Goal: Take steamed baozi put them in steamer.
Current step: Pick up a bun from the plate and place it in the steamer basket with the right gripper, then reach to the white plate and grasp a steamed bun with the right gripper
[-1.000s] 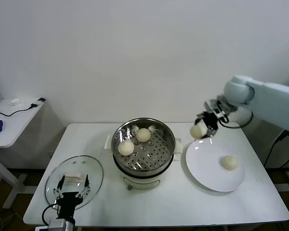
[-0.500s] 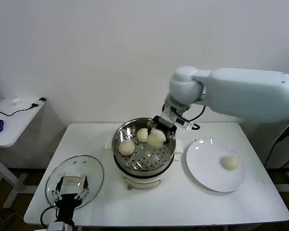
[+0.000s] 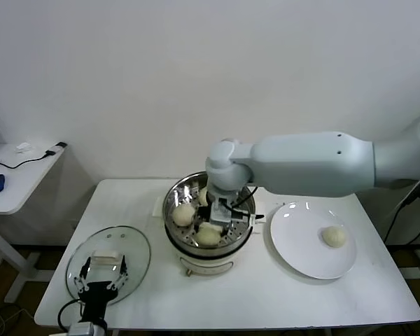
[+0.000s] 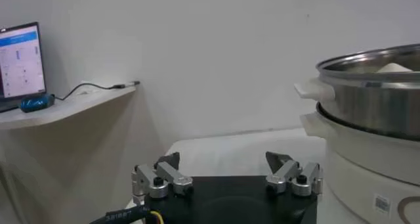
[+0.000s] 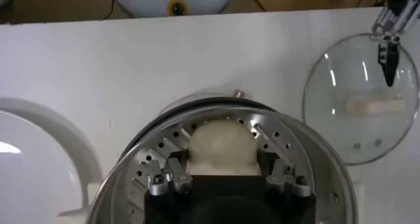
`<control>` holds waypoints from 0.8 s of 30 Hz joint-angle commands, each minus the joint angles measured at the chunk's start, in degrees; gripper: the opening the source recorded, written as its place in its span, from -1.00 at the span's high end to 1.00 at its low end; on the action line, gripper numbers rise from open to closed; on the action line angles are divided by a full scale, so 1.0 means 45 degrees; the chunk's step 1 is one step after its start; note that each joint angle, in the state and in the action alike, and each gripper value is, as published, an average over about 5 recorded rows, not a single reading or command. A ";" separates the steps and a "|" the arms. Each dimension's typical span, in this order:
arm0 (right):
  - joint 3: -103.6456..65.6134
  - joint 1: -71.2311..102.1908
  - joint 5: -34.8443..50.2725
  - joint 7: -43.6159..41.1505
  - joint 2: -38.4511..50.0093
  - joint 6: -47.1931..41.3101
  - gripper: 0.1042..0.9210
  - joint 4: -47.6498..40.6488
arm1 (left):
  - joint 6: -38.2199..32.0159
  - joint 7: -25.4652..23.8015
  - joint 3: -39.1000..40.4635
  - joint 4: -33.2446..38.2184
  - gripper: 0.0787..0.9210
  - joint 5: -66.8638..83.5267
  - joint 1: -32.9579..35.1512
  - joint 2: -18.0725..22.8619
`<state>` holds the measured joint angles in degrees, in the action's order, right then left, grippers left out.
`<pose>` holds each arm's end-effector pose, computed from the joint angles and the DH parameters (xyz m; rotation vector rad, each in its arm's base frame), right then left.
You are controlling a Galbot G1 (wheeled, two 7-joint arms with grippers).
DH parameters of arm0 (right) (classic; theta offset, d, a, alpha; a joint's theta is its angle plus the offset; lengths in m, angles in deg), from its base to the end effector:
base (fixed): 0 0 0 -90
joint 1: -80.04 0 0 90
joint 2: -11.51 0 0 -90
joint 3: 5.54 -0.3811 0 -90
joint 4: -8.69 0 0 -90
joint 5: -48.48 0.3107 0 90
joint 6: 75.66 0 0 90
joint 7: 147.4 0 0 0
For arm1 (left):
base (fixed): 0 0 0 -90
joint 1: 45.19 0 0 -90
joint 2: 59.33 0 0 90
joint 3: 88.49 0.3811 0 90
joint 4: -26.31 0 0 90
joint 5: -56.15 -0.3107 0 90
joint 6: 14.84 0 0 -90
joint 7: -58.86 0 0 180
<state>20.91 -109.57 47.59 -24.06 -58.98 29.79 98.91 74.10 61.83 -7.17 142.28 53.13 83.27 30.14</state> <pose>0.4678 0.1353 -0.0612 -2.1104 0.2481 -2.2554 0.0641 0.0444 -0.3633 0.2476 -2.9254 -0.2174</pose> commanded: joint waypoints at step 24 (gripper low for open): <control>-0.0727 -0.2920 0.4784 -0.1885 0.2577 -0.0051 -0.76 -0.1847 | 0.0036 -0.0010 0.0032 0.0214 -0.77 0.0015 0.0066 -0.0030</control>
<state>18.42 -115.28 56.58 -28.47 -53.96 30.51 94.05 74.28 61.79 -7.04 143.39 53.23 83.60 30.00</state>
